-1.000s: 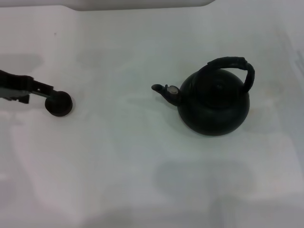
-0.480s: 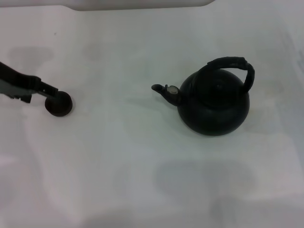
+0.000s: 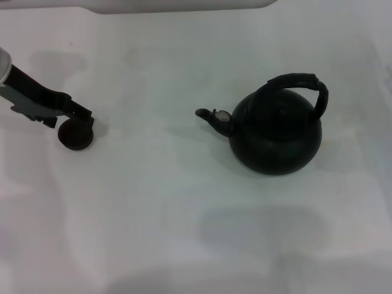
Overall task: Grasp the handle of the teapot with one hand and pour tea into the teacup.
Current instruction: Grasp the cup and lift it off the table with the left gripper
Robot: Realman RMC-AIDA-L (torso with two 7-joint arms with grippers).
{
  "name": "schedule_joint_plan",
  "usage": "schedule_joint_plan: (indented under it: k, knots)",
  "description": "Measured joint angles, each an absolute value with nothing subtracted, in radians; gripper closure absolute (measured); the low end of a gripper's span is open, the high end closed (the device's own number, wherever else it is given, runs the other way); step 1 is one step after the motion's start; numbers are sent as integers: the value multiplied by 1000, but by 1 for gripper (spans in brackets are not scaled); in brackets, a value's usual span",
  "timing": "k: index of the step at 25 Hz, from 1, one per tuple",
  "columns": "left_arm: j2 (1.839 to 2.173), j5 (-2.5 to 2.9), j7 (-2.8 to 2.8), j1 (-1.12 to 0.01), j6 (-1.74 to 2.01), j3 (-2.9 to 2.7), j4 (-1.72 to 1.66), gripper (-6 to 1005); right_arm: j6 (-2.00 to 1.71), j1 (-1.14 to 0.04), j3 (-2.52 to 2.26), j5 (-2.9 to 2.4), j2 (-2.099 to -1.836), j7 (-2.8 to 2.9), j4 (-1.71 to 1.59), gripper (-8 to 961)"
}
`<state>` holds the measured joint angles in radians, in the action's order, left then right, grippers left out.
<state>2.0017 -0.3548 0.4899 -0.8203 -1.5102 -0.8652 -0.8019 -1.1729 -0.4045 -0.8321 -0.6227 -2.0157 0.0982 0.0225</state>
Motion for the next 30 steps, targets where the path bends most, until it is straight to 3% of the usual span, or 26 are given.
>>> schedule_joint_plan:
  k: [30]
  knots:
    - [2007, -295, 501, -865, -1459, -867, -697, 124, -1180, -396, -831, -623, -2016, 104, 23, 139]
